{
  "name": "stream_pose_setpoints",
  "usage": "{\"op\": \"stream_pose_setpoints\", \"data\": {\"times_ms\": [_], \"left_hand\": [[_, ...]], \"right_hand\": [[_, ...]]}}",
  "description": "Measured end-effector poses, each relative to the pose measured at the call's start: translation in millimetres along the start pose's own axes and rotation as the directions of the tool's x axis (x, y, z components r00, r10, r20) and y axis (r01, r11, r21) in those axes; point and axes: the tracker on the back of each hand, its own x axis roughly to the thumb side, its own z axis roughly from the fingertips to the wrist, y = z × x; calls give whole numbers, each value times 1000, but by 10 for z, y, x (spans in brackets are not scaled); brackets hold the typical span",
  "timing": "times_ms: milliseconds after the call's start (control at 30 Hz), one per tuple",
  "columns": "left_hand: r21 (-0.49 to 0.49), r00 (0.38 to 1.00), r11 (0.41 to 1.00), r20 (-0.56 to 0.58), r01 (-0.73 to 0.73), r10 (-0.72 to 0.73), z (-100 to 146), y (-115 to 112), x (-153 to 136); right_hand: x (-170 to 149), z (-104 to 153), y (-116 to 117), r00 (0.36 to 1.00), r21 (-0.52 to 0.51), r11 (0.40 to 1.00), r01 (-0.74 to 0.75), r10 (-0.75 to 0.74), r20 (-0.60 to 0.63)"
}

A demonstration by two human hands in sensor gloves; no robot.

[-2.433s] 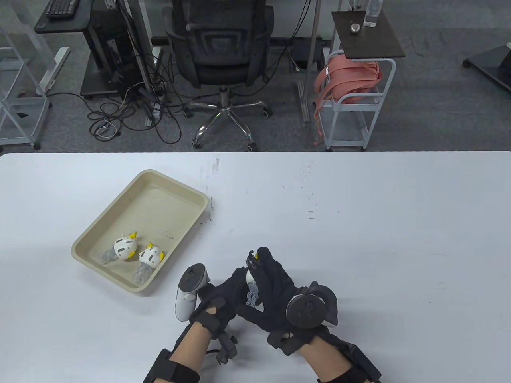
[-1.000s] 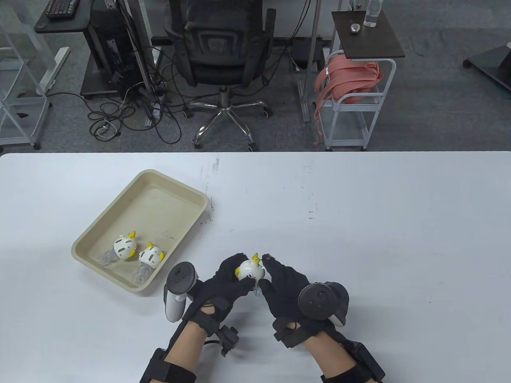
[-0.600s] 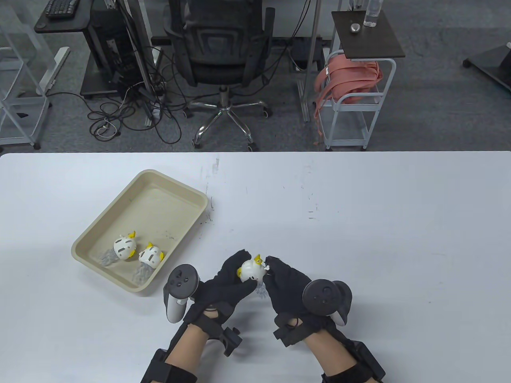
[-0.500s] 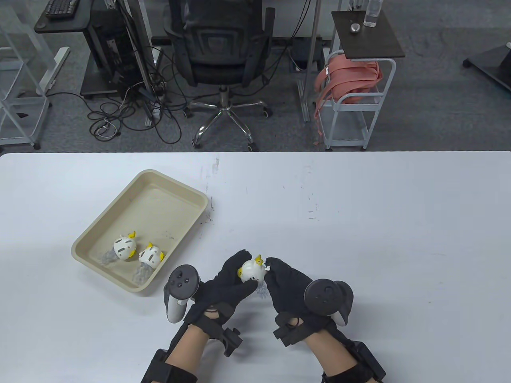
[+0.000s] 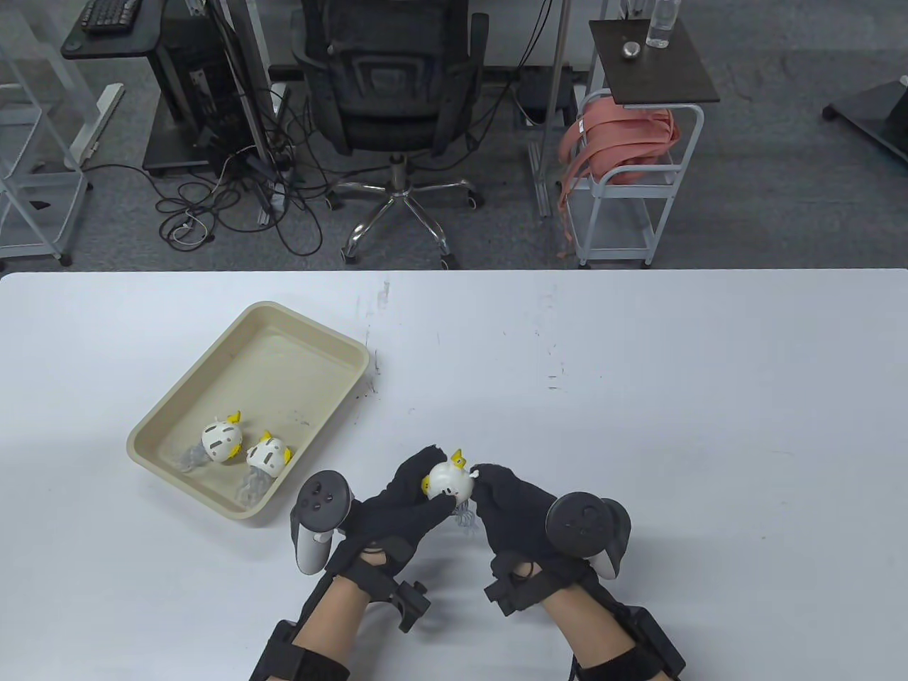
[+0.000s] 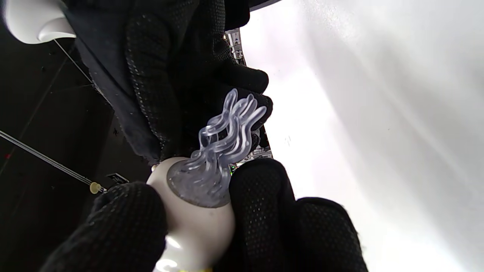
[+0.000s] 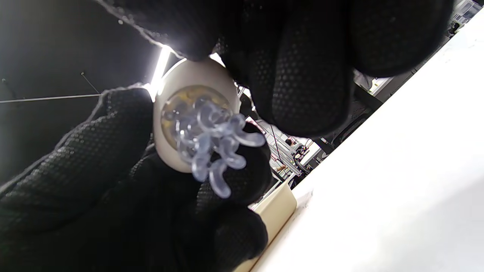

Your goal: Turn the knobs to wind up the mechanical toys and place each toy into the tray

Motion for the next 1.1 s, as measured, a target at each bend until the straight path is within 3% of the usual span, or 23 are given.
{"op": "stream_pose_setpoints", "data": {"times_ms": [367, 567, 667, 1100], "left_hand": [[93, 997, 992, 5, 79, -80, 33, 53, 39], [23, 998, 998, 20, 57, -58, 7, 0, 48], [13, 997, 997, 14, 79, -79, -3, -22, 43], [-11, 998, 998, 12, 69, -69, 0, -51, 72]], "right_hand": [[21, 0, 25, 1000, 11, 1000, -10, 9, 15], [-35, 3, -3, 999, -8, 1000, 26, -27, -20], [-60, -7, 2, 993, 2, 994, 114, -114, -28], [-68, -1, -11, 986, -38, 986, 160, -161, -31]]}}
